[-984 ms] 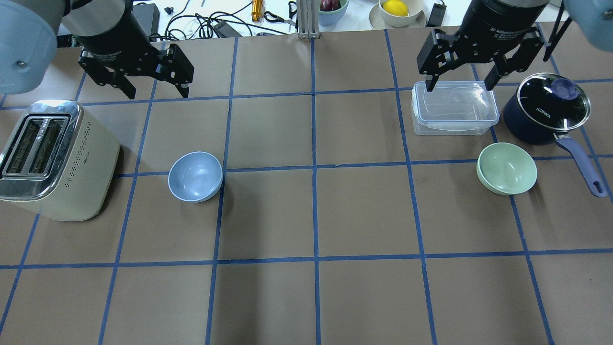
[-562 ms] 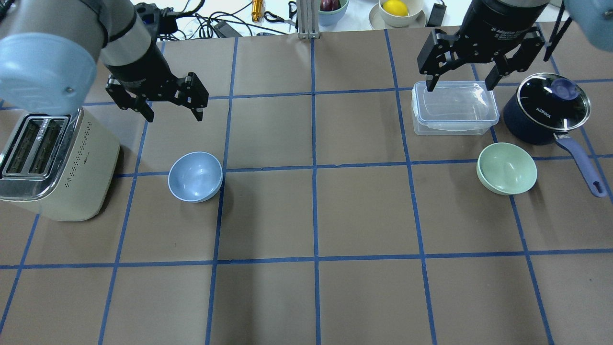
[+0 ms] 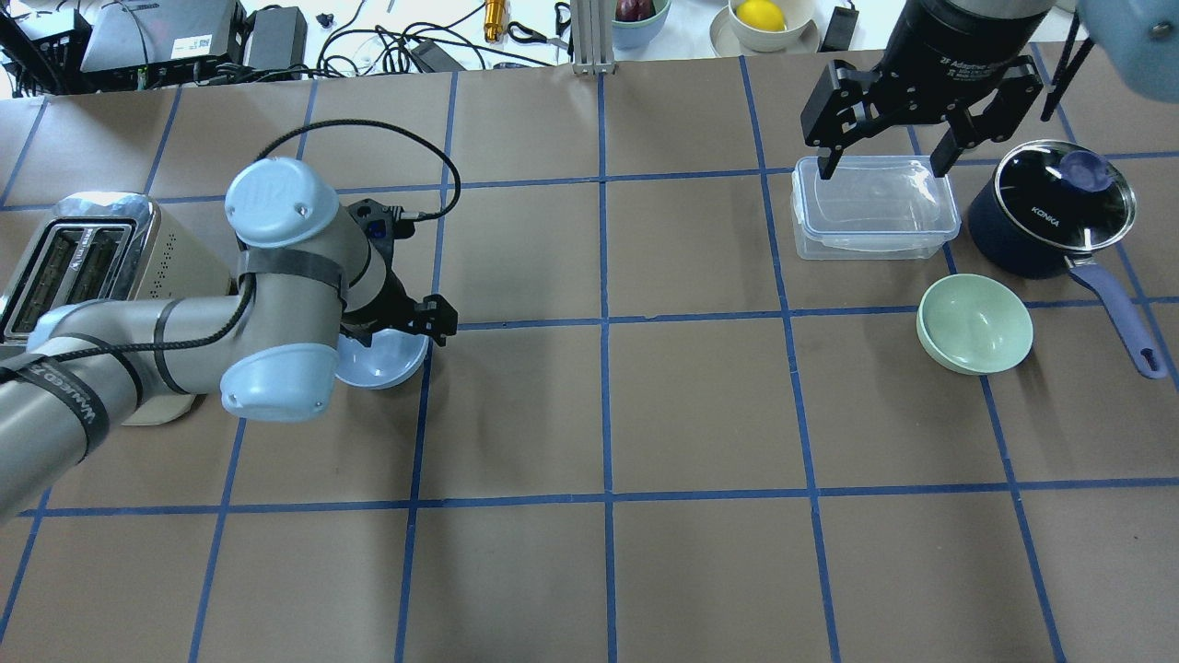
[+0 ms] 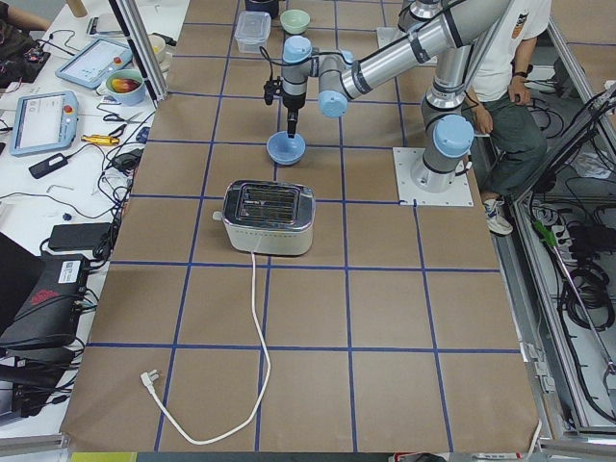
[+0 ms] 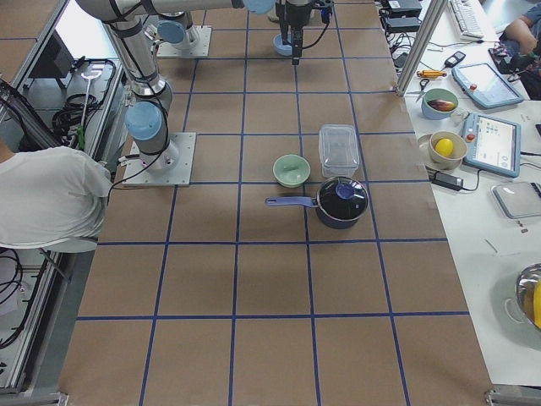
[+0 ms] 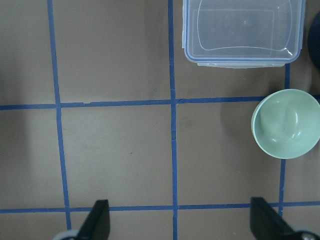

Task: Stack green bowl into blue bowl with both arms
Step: 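Slide the blue bowl to table center with left gripper while right gripper descends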

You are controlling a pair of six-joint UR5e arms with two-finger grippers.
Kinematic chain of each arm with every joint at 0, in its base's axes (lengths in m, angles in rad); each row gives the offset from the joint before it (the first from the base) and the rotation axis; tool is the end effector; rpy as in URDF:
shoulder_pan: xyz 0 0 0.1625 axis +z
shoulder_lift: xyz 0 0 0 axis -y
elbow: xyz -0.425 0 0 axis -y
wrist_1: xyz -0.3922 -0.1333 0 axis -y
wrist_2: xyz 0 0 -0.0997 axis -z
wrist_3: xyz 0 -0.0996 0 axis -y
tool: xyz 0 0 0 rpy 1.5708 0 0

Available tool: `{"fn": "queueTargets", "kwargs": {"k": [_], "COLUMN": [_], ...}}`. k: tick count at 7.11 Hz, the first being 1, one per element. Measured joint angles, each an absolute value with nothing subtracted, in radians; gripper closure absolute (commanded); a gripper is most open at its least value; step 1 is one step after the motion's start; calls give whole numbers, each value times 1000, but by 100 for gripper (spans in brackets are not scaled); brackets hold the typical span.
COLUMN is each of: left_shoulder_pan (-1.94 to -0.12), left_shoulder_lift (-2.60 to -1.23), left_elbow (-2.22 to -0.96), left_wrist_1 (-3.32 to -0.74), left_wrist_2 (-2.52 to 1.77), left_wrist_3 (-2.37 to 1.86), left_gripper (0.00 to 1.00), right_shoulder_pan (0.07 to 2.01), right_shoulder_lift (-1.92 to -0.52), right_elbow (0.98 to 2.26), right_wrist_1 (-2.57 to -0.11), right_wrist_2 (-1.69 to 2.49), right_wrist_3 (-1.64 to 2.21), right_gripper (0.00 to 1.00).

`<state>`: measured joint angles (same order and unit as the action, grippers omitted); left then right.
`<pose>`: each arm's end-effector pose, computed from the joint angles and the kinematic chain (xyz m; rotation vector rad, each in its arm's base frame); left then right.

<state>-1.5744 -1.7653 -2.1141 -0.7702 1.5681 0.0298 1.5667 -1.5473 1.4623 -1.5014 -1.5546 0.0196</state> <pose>-0.1353 -0.4776 0.2225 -0.0525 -3.1377 0.0986 0.1329 -0.5026 0.5227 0.0368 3.1250 -0.0242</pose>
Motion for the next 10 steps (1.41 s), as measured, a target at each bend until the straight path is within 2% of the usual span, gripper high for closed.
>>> {"fn": "queueTargets", "kwargs": {"k": [1, 2, 4, 7, 8, 10], "left_shoulder_pan": [-1575, -1579, -1608, -1698, -1765, -1913], "left_shoulder_lift": [-1803, -1834, -1858, -1860, -1875, -1949], "left_elbow": [-2139, -2146, -2144, -2093, -2018, -1769], "left_wrist_1": [-719, -673, -625, -644, -710, -895], "left_wrist_2": [1568, 1570, 1595, 1640, 1644, 1640], "left_wrist_3": [30, 35, 37, -57, -147, -370], "left_gripper": [50, 91, 100, 100, 100, 100], "right_shoulder_pan": [1565, 1562, 1550, 1465, 1407, 1256], "right_shoulder_lift": [-1546, -1545, -1543, -1543, -1543, -1542], "right_elbow": [1465, 1467, 1468, 1468, 1474, 1540], "right_wrist_1": [-1500, -1499, -1497, -1488, -1483, -1494], "right_wrist_2": [-1554, -1554, -1556, -1563, -1560, -1557], "right_wrist_3": [18, 15, 3, -113, -196, -429], "right_gripper": [0, 0, 0, 0, 0, 0]}}
